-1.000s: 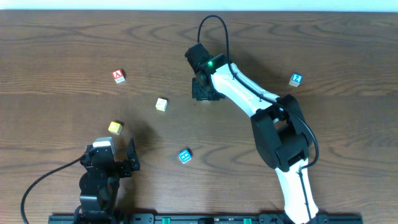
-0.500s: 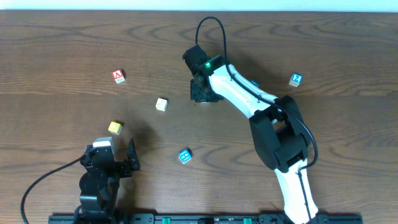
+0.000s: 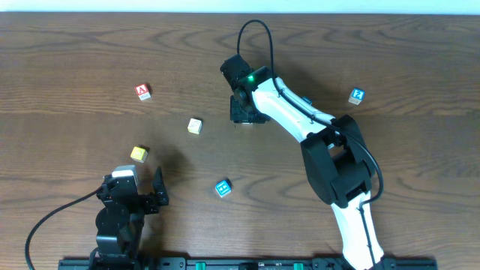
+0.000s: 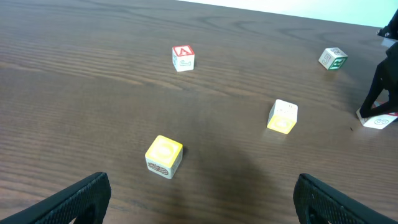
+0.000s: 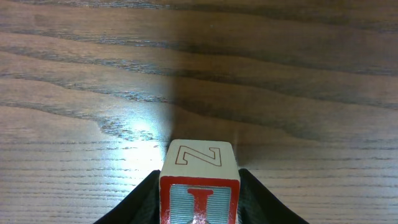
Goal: Spell out Ai2
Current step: 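Carry the red 'I' block forward and lower it onto the table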
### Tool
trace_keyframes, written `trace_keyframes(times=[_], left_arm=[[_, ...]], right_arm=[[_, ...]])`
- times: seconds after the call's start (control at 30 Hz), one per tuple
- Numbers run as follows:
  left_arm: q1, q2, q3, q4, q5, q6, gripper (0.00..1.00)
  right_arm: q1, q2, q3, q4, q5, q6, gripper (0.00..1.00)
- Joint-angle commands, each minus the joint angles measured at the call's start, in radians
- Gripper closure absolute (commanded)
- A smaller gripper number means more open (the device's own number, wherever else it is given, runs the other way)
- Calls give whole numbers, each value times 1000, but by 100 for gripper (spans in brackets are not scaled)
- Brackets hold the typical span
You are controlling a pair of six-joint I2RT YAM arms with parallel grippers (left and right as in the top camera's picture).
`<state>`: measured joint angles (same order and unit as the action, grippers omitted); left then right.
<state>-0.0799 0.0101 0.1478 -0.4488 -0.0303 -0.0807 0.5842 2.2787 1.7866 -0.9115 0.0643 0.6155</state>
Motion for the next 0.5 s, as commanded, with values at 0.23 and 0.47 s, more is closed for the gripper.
trace_keyframes(times=[0.23,0.47], left_arm=[[3,-6,-19,-3,-9,7,5],[3,-6,-19,-3,-9,7,5]], right_arm=[[2,2,18,3,18,8,33],[2,1,82,-37,24,-8,27]])
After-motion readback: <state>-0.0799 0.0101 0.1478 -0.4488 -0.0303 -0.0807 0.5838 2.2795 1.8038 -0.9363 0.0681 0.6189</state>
